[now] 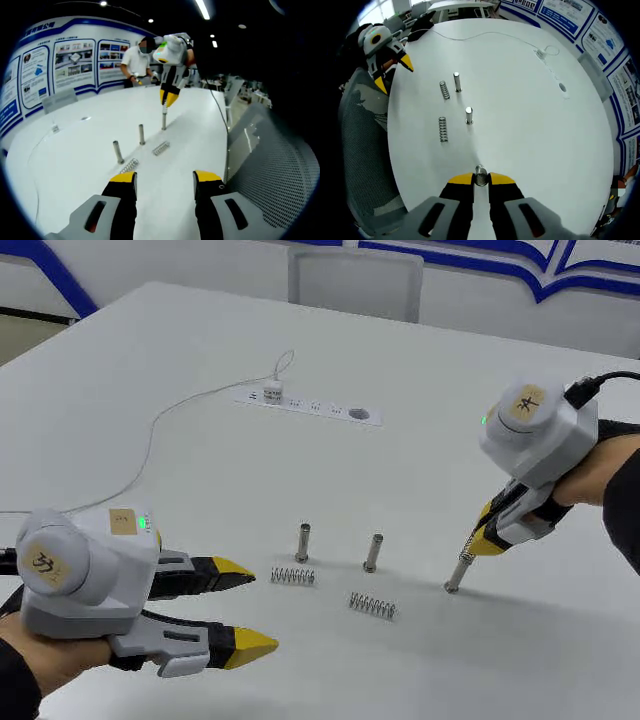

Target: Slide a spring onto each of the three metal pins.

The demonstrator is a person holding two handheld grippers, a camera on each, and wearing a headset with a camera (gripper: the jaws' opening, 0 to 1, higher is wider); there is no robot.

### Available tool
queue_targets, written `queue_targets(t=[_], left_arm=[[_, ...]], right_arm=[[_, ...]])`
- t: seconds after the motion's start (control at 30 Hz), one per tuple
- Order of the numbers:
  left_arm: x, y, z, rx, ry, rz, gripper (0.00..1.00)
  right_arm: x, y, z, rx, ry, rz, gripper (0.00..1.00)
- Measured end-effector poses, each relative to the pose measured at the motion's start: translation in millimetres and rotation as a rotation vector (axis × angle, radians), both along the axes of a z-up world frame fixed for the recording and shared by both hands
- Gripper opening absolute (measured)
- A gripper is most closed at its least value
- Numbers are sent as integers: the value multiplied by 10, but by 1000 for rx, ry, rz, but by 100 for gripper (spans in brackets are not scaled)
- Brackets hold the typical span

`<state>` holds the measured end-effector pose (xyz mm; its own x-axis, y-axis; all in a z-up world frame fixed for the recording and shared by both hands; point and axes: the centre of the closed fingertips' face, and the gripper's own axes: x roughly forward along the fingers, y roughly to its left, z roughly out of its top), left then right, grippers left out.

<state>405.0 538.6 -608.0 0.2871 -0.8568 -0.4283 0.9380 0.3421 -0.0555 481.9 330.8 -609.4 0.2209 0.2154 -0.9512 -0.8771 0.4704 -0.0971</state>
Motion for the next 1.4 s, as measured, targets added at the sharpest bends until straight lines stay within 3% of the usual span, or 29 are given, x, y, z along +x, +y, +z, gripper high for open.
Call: queue_targets(t=[0.2, 0.9, 1.4], left_arm=[[-3, -1, 1, 1, 0, -2, 46], [-3, 5, -2, 8, 0, -3, 45], [-10, -6, 0, 6, -3, -3, 46]], right_arm=[[1, -4, -112, -27, 4, 2, 12], [135, -13, -471, -31, 18, -39, 12], [54, -124, -500, -9, -3, -71, 18]])
